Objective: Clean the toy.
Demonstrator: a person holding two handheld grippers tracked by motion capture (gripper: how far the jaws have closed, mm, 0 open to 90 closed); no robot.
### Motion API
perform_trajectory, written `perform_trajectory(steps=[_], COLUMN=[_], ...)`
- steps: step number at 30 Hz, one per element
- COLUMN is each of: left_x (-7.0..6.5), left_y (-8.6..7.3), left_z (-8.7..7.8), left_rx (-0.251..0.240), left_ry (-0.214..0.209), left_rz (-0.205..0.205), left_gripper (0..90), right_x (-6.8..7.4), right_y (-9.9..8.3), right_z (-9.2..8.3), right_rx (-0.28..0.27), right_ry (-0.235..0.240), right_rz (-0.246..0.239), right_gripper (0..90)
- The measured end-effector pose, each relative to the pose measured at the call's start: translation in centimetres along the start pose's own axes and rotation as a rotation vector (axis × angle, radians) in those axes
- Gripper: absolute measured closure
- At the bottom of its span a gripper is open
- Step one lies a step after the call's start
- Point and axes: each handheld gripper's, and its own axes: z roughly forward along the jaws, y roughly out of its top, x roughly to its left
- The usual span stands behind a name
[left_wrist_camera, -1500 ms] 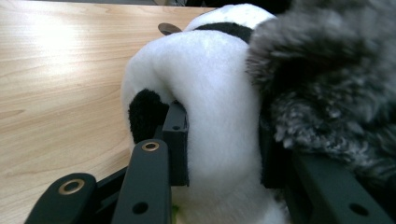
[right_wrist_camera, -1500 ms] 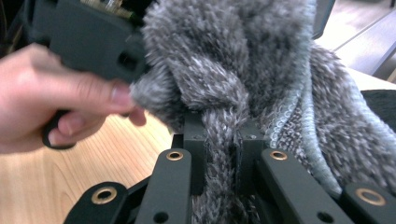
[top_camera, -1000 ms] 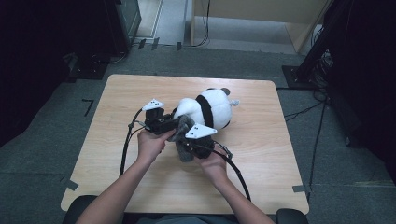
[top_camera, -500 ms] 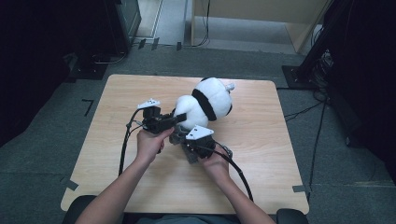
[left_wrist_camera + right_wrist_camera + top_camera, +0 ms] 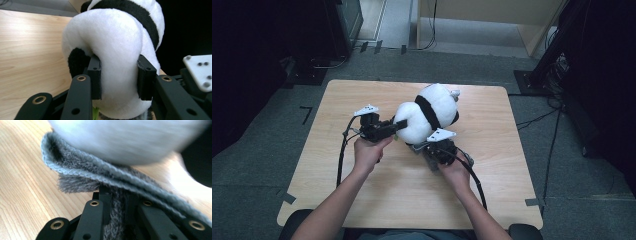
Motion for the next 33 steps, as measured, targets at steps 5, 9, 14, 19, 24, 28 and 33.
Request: perform_trajectory(steps=[5,9,14,19,24,28,33], left_x=[0.9,1.2,1.3,0.6,-0.3,-0.5,-1.5], left_y=[0.2,0.3,0.2,-0.3,-0.7,-0.9,-1.3], left_z=[-0.5,-0.7,-0.5,0.1,0.7,1.0,1.5], left_rx=[-0.017,-0.028,-0.014,-0.003,0.011,0.018,0.029], left_ry=[0.015,0.029,0.047,0.023,0.02,0.016,0.005], left_rz=[-0.023,-0.026,-0.019,-0.022,-0.005,-0.01,0.01], left_gripper=[63.9,64.0,63.9,64.0,64.2,65.1,66.1], right_x=[-1.1,-1.9,-2.9,-2.7,-1.4,-0.7,1.3], right_y=[0.2,0.5,1.6,2.2,2.7,2.9,3.5], right_z=[-1.4,-3.0,-6.1,-7.0,-6.1,-5.8,-5.1], right_rx=[-0.038,-0.091,-0.24,-0.288,-0.288,-0.303,-0.31], right_ry=[-0.013,-0.019,-0.009,0.029,0.06,0.095,0.152], right_rz=[0.042,0.08,0.135,0.161,0.154,0.156,0.116], right_gripper=[81.7,81.7,81.7,81.7,81.6,81.6,81.6])
